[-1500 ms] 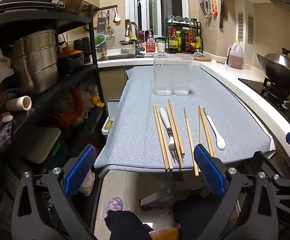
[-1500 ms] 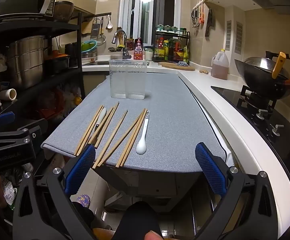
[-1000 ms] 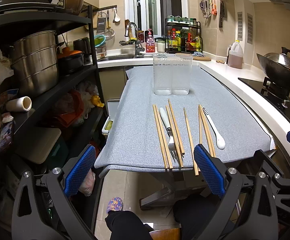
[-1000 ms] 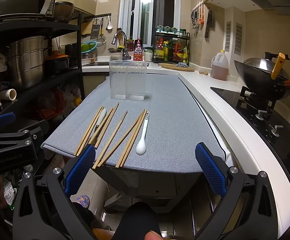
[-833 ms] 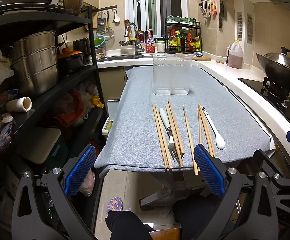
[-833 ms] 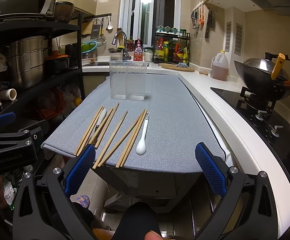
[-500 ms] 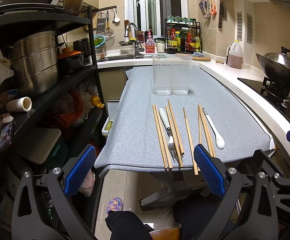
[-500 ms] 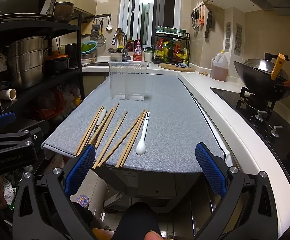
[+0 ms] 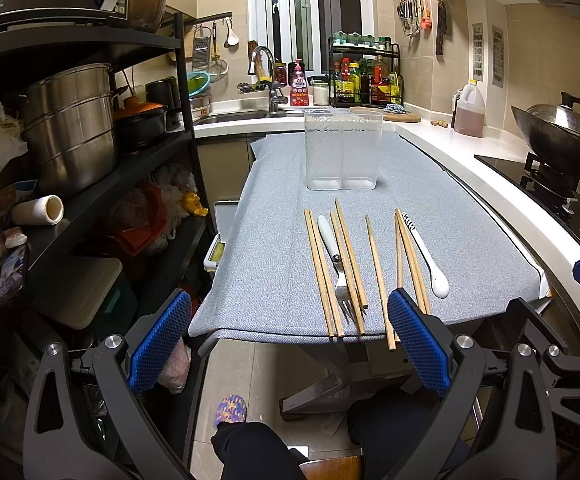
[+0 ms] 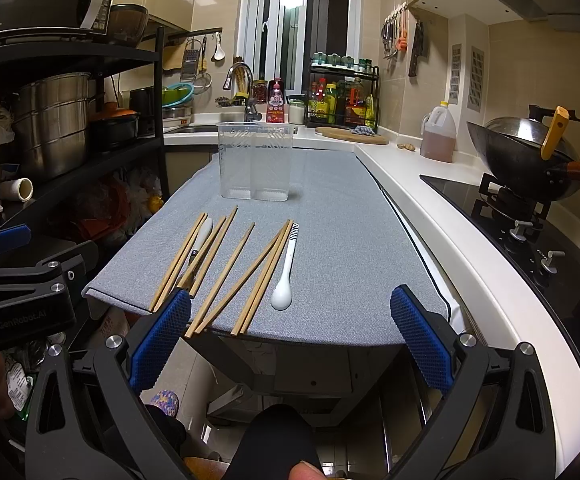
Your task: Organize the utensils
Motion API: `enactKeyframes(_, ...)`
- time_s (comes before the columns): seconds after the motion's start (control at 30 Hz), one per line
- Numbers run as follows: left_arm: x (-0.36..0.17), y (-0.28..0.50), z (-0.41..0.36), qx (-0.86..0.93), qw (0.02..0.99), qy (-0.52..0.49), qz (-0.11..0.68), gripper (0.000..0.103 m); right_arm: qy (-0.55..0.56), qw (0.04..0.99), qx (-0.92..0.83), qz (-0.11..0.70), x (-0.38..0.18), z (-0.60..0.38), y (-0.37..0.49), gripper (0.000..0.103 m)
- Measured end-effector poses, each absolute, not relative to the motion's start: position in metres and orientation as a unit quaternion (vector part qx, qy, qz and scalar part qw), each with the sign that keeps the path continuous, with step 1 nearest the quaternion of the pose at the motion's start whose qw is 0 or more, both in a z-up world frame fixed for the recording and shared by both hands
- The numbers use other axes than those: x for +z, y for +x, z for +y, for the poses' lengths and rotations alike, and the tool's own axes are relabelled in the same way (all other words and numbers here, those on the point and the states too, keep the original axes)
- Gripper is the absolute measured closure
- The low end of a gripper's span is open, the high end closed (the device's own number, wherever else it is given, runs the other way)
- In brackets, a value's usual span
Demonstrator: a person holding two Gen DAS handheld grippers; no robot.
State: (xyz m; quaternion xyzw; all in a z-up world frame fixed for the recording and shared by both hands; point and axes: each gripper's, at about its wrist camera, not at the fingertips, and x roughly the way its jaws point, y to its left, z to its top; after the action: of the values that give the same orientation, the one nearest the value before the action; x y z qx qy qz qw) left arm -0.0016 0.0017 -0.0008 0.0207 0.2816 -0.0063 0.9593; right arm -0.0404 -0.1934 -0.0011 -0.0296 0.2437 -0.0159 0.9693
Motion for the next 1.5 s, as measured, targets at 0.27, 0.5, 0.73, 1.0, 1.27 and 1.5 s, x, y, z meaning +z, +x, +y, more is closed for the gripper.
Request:
enactKeyframes(0.27, -0.001, -0.0019, 0.0021, -0.007, 0.959, 0.021, 0.281, 0.008, -0.03, 0.969, -0.016, 0.243, -0.0015, -0.1932, -0.0404, 0.005)
enactKeyframes(0.5, -0.0009, -0.002, 0.0015, -0.006, 0.959, 0.022, 0.281, 0.008, -0.03, 0.969, -0.016, 0.243, -0.0015, -0.1936, -0.0405, 0.005)
enactKeyframes(0.73, -0.0011, -0.0021, 0.0016, -0.006, 0.959, 0.022, 0.281, 0.008, -0.03, 0.969, -0.016, 0.243, -0.0015, -0.1942, -0.0407, 0.005)
enactKeyframes(1.0, -0.0009, -0.0019, 0.0013, -0.006, 0.96, 0.022, 0.281, 0.008, -0.03, 0.97, -0.016, 0.242, -0.0019, -0.1957, -0.0413, 0.005)
enactKeyframes(1.27, -0.0011, -0.0022, 0.0014, -0.006, 0.959, 0.022, 0.281, 0.008, -0.03, 0.97, -0.016, 0.242, -0.001, -0.1963, -0.0399, 0.005)
enactKeyframes(1.5, -0.0023, -0.0012, 0.0007, -0.006, 0.959, 0.022, 0.282, 0.008, -0.029, 0.97, -0.016, 0.242, -0.0001, -0.1967, -0.0392, 0.005)
